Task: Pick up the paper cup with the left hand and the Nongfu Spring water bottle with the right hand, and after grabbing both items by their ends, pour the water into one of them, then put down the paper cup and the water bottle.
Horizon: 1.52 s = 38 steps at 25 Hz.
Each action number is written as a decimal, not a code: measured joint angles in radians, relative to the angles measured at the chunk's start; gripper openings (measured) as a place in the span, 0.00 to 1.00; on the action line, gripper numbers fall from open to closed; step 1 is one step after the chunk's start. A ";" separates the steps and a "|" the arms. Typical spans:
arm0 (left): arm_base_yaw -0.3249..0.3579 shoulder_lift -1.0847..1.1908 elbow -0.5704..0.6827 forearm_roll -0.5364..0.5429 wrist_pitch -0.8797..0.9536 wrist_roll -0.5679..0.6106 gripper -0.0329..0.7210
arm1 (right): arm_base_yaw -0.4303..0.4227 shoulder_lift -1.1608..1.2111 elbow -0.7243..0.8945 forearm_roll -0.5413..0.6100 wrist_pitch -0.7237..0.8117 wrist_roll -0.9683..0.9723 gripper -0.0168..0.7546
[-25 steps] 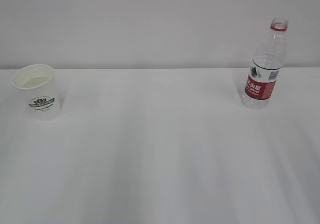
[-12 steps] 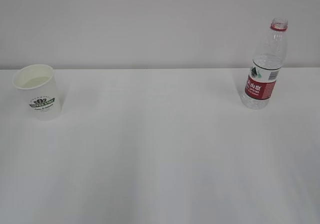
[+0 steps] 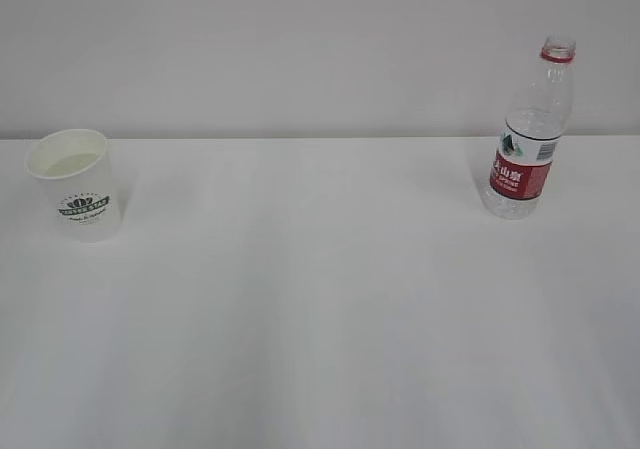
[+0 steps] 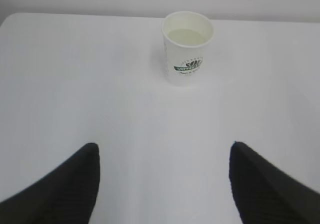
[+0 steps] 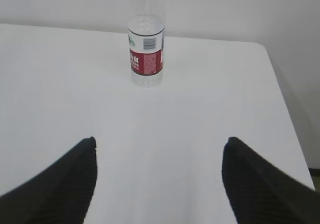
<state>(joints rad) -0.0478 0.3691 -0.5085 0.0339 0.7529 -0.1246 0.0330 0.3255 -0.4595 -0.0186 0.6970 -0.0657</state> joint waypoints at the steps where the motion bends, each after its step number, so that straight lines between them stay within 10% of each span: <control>1: 0.000 0.000 0.000 -0.021 0.022 0.009 0.82 | 0.000 -0.009 -0.007 0.002 0.029 -0.002 0.78; 13: 0.000 0.000 0.000 -0.085 0.134 0.049 0.81 | 0.000 -0.146 -0.079 0.006 0.352 -0.010 0.78; 38: 0.000 -0.279 0.000 -0.088 0.155 0.077 0.80 | 0.000 -0.319 -0.084 0.060 0.477 -0.057 0.78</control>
<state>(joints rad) -0.0478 0.0901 -0.5085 -0.0538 0.9084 -0.0477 0.0330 0.0063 -0.5432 0.0411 1.1735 -0.1227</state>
